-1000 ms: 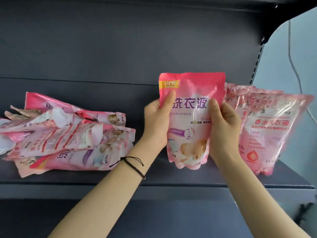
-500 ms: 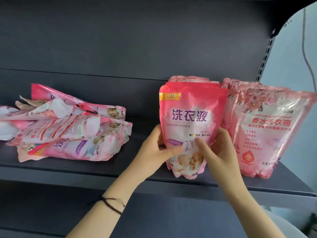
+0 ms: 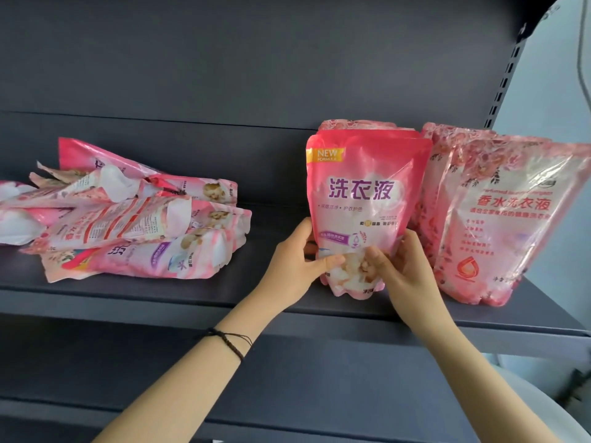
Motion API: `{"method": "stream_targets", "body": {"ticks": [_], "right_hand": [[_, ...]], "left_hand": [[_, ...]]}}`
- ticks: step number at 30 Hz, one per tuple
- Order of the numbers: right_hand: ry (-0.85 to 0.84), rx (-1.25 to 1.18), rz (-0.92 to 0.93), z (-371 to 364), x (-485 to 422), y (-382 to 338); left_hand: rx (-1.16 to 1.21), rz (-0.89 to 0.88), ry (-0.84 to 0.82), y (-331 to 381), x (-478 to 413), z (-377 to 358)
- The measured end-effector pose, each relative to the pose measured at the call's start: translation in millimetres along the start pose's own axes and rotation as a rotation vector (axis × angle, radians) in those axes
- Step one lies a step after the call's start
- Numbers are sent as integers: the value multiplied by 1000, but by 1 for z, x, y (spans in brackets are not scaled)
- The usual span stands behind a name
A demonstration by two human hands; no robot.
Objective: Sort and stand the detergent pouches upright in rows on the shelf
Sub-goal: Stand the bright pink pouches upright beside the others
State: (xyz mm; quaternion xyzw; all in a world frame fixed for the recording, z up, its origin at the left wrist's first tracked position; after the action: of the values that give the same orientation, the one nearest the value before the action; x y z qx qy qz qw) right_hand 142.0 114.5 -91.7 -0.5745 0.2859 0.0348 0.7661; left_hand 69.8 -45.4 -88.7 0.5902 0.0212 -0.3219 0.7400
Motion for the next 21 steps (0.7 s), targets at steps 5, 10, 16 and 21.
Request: {"method": "stream_targets", "body": {"ticks": [5, 10, 16, 21], "right_hand": [[72, 68, 23, 1, 4, -4], [337, 509, 541, 7, 22, -50], [-127, 801, 722, -47, 0, -115], [-527, 1192, 599, -109, -51, -122]], "left_hand": [[-115, 20, -55, 2, 0, 7], [-415, 10, -109, 20, 3, 41], [-1126, -253, -207, 65, -5, 111], [-1523, -424, -246, 56, -28, 174]]}}
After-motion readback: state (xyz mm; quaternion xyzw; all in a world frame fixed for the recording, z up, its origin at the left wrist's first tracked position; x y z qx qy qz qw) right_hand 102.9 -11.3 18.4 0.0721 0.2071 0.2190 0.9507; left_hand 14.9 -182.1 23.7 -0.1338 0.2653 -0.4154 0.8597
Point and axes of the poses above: each hand's wrist, its own x-axis away from the middle knuckle, its own z-axis out of the back of the hand, y = z × x, the point moved 3 cm from there along -x, towards the middle knuckle, and after that the axes turned 1 degree about -y, right-handed, at the moved point
